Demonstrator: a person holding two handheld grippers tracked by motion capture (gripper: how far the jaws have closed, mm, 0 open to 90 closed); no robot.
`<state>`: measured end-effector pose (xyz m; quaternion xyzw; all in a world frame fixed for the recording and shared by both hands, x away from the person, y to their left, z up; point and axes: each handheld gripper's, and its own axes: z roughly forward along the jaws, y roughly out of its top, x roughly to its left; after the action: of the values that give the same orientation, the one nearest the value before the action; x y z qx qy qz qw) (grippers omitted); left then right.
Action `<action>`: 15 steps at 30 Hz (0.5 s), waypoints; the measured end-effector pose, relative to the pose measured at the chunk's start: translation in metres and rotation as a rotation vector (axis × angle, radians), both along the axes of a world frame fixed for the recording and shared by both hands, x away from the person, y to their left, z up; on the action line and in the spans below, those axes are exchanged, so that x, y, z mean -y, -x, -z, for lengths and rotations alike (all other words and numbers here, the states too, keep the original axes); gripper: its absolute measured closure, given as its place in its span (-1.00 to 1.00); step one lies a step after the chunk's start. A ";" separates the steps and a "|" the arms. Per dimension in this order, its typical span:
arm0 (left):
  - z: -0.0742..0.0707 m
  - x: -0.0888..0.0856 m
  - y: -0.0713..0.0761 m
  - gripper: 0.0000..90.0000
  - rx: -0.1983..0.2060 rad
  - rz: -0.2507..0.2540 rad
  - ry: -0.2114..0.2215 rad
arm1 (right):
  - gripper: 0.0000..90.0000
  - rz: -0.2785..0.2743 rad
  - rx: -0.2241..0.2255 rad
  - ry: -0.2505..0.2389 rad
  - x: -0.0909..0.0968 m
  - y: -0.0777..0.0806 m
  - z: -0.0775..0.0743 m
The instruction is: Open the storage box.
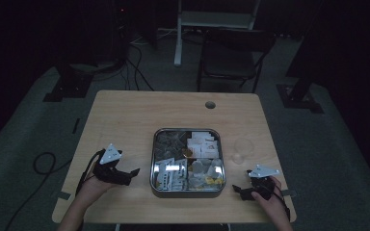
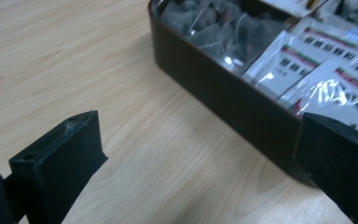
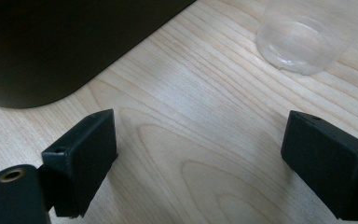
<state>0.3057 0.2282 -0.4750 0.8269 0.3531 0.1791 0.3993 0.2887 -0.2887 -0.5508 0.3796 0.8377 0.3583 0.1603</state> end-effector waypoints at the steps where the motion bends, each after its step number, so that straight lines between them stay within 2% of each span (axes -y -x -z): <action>1: -0.001 0.002 -0.001 -0.96 0.002 0.005 0.002 | -0.78 0.000 0.000 0.000 0.000 0.000 0.000; 15: -0.009 0.032 -0.006 -0.96 0.022 0.092 0.005 | -0.78 0.000 0.000 0.000 0.000 0.000 0.000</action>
<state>0.3122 0.1961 -0.4661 0.8394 0.3106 0.1686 0.4130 0.2887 -0.2888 -0.5508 0.3794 0.8378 0.3584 0.1604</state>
